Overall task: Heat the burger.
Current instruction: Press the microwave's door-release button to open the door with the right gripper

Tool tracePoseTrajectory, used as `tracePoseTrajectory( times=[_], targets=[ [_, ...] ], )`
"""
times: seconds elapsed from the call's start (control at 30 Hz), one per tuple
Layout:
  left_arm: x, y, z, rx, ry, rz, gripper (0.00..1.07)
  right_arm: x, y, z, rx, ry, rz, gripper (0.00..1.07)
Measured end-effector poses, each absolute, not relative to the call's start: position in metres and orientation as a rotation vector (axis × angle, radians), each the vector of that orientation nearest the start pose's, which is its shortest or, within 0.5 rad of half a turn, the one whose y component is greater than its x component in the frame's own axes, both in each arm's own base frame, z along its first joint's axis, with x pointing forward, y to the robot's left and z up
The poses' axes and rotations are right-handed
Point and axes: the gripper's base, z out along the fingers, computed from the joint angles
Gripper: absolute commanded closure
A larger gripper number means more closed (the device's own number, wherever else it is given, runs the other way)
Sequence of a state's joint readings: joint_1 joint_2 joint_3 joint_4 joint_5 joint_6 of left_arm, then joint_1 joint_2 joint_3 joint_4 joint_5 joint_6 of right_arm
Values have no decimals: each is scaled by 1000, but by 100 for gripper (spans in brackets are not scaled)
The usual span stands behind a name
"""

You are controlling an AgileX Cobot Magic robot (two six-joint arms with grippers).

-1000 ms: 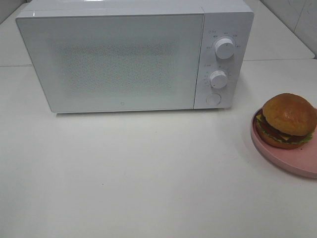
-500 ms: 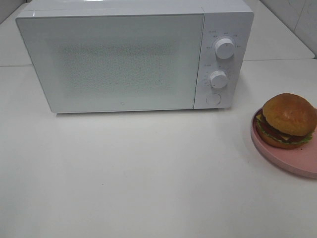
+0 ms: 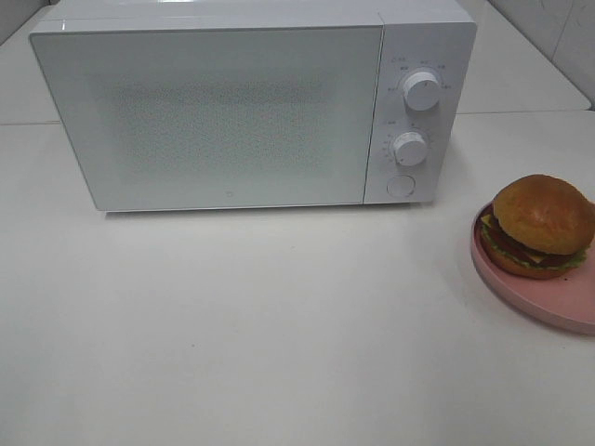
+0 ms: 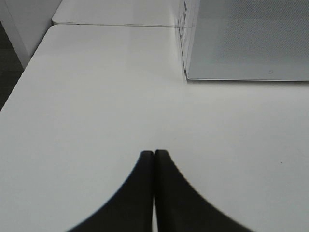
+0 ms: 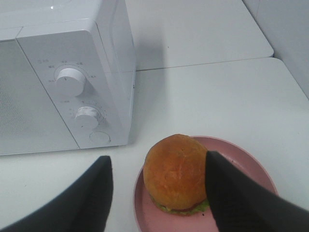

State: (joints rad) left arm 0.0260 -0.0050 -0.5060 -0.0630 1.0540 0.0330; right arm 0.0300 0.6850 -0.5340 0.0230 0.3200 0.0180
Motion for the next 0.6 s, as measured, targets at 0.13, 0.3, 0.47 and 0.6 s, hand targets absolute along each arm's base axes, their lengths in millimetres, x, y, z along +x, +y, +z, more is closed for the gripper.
tracePoseTrajectory(
  times=[0.13, 0.3, 0.47, 0.6],
  targets=[
    [-6, -5, 280, 10, 2025, -38, 106, 161, 5, 296, 7, 1974, 51, 64],
    [-6, -5, 280, 10, 2025, -38, 106, 192, 6, 280, 10, 1981, 49, 84],
    [-6, -5, 280, 10, 2025, -38, 106, 213, 6, 271, 28, 1944, 57, 98],
    [-6, -5, 280, 10, 2025, -38, 106, 225, 6, 265, 59, 1916, 78, 105]
  ],
)
